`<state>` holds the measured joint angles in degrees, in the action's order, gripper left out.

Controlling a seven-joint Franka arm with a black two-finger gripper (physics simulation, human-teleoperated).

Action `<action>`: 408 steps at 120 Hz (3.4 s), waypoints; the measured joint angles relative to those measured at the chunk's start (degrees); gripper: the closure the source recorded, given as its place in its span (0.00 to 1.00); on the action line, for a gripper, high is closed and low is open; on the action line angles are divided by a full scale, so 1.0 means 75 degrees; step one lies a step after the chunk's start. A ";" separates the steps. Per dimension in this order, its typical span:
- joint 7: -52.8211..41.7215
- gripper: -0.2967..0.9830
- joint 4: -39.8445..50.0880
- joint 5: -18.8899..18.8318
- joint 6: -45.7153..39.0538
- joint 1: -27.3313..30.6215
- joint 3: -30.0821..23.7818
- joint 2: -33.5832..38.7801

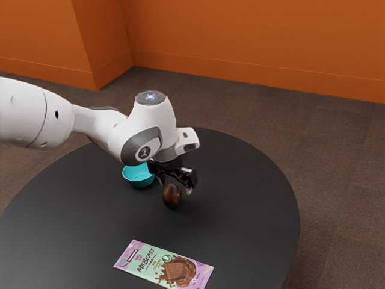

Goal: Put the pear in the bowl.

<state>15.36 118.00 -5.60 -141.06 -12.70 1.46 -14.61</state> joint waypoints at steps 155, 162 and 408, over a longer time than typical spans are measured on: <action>0.0244 0.41 0.0469 -0.0441 -0.1977 0.0198 0.0285 -0.0877; 0.0242 0.42 0.0474 -0.0444 -0.1988 0.0196 0.0285 -0.0885; -0.0492 0.25 -0.2417 0.0742 0.3566 0.0821 0.0341 0.1319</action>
<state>11.67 99.87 -0.04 -114.31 -6.55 4.02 -4.72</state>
